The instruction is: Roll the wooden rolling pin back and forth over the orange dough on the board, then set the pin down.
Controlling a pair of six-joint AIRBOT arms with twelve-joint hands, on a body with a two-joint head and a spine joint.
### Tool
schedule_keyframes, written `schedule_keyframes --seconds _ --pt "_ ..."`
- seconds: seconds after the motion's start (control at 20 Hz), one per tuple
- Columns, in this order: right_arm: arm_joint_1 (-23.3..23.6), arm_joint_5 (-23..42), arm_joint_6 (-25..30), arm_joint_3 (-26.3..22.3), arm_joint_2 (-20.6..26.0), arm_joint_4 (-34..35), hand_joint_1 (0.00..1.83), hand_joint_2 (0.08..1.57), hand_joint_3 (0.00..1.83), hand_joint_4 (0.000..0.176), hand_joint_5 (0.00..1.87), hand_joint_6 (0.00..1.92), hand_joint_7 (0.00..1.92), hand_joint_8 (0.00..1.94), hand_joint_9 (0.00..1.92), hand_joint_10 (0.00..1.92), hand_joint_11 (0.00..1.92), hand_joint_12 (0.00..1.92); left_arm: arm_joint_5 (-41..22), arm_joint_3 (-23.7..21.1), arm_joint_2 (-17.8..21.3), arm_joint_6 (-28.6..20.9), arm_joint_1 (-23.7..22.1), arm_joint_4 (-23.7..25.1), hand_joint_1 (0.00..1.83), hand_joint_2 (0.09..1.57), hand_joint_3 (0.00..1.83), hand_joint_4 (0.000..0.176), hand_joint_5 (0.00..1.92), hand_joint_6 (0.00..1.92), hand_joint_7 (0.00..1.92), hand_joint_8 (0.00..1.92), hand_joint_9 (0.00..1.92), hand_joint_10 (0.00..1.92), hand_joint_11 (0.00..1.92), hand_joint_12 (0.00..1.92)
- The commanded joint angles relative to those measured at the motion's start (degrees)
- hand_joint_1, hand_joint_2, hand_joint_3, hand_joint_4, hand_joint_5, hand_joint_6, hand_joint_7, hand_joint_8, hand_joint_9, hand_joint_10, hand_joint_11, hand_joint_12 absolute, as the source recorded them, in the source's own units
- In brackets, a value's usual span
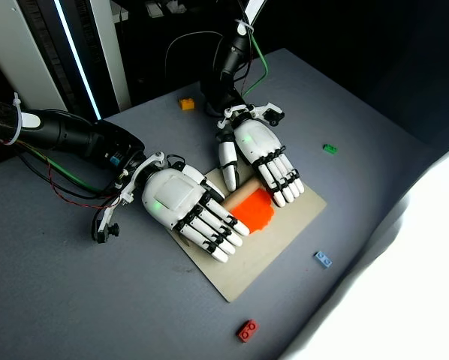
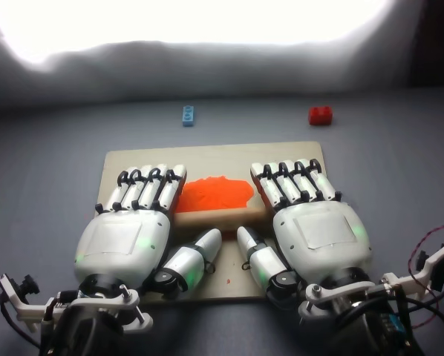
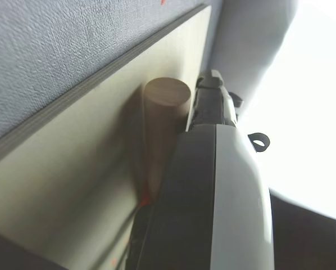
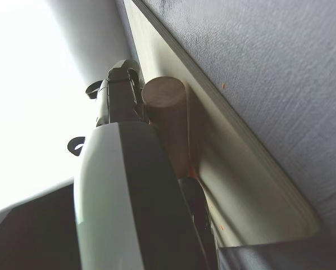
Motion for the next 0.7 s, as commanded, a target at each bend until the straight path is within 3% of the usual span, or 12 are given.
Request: schedule_keyframes --seconds 0.0,0.35,0.45,0.65 --pt "0.5 4.5 0.3 0.5 0.0 -4.3 0.0 1.56 0.0 0.0 0.1 0.0 0.13 0.0 0.12 0.0 0.0 0.26 -5.3 0.6 -0.1 -0.3 -0.5 3.1 0.0 1.4 0.0 0.0 0.0 0.0 0.0 0.0 0.0 0.0 0.0 0.0" --pt "0.9 3.8 1.1 2.3 -0.2 -4.3 0.0 1.56 0.0 0.0 0.1 0.01 0.11 0.0 0.08 0.0 0.0 0.19 -4.5 2.3 -0.9 -1.8 -1.2 2.4 0.0 1.39 0.0 0.0 0.0 0.0 0.0 0.0 0.0 0.0 0.0 0.0" --pt "1.1 3.6 1.4 2.8 -0.4 -4.3 0.0 1.57 0.02 0.0 0.12 0.01 0.12 0.0 0.1 0.01 0.0 0.25 -4.4 2.7 -1.0 -2.2 -1.3 2.2 0.0 1.51 0.05 0.0 0.0 0.0 0.0 0.0 0.0 0.0 0.0 0.0" --pt "1.2 3.0 1.7 3.0 -0.5 -4.3 0.0 1.57 0.04 0.0 0.13 0.01 0.12 0.0 0.1 0.0 0.0 0.25 -4.2 3.3 -1.3 -2.4 -1.5 1.9 0.0 1.52 0.05 0.0 0.0 0.0 0.0 0.0 0.0 0.0 0.0 0.0"
